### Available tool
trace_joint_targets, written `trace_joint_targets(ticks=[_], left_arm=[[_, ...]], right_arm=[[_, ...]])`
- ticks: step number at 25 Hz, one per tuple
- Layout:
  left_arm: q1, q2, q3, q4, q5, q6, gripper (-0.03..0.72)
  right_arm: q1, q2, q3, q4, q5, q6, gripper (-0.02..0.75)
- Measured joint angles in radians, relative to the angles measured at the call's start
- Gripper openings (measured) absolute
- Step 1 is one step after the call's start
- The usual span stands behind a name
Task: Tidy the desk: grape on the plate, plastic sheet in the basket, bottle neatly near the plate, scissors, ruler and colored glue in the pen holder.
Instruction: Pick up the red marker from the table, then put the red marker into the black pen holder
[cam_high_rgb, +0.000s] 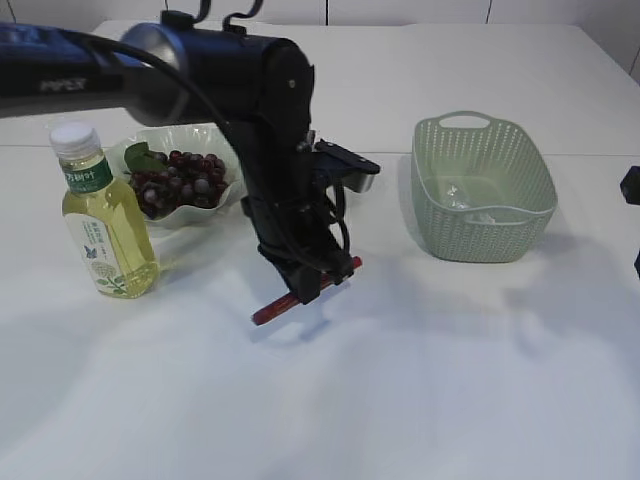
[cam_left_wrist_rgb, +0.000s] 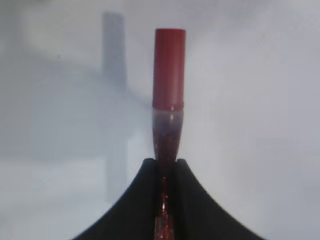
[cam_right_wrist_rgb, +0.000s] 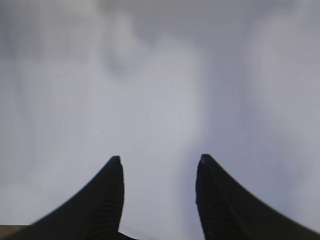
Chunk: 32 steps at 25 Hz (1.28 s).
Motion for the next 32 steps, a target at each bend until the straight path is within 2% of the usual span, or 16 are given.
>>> trace_joint_targets(ticks=[2, 5, 11, 14, 24, 32], left_arm=[[0.013, -0.078, 0.125, 0.000, -0.089, -0.025, 0.033], [0.022, -0.222, 0.337, 0.000, -0.332, -0.043, 0.033], [0.022, -0.442, 0.755, -0.061, -1.031, -0.047, 0.033], [0.022, -0.469, 0.862, -0.088, -1.313, -0.049, 0.033], [0.022, -0.423, 0.878, -0.141, -1.922, -0.049, 0.033], [0.024, -0.292, 0.762, -0.182, -1.981, -0.049, 0.035]], right_arm=[[0.000, 0.000, 0.000, 0.000, 0.000, 0.000, 0.378], [0.000, 0.000, 0.000, 0.000, 0.000, 0.000, 0.378], [0.000, 0.000, 0.000, 0.000, 0.000, 0.000, 0.378], [0.000, 0.000, 0.000, 0.000, 0.000, 0.000, 0.378], [0.000, 0.000, 0.000, 0.000, 0.000, 0.000, 0.378], [0.000, 0.000, 0.000, 0.000, 0.000, 0.000, 0.378]])
